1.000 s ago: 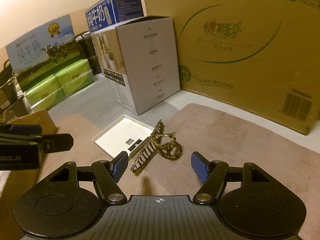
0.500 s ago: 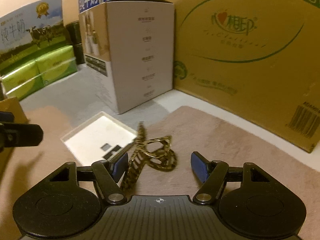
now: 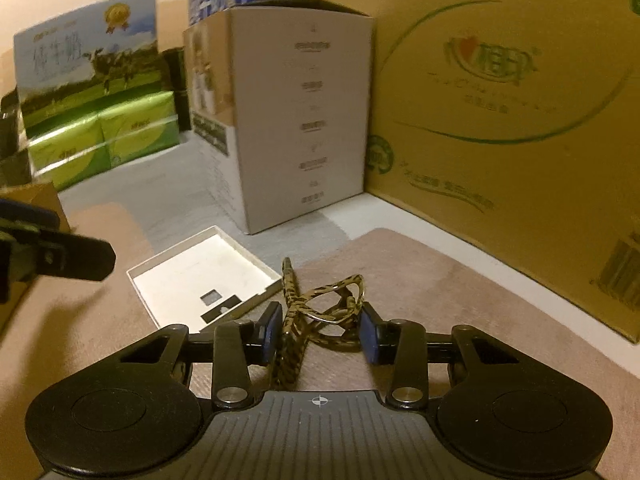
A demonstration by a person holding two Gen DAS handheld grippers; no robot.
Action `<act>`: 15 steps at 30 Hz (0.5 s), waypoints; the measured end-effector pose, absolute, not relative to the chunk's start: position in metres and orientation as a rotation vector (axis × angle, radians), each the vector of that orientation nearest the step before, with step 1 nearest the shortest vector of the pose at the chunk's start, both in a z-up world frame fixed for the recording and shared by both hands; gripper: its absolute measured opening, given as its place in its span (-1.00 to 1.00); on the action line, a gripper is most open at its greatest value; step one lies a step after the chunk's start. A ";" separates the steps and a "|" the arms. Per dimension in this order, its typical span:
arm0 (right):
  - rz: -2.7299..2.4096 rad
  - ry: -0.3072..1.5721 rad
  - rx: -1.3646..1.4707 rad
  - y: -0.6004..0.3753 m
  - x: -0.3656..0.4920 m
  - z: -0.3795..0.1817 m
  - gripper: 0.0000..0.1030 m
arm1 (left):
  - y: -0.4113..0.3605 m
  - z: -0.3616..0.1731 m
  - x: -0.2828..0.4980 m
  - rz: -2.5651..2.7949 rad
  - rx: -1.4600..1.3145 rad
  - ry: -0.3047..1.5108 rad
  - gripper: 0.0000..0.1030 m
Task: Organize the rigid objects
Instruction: 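Grasp the white square lid with the left tool while the right tool grasps the keychain lanyard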
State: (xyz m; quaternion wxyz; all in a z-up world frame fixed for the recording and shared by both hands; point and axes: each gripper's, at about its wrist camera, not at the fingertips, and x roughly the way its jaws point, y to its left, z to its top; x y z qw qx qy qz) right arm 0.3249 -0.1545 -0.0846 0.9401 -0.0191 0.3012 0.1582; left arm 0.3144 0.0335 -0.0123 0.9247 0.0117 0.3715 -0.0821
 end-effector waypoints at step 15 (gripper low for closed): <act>0.267 0.620 0.080 -0.206 0.317 -0.079 -0.22 | -0.010 -0.054 0.367 -0.285 0.189 0.878 0.71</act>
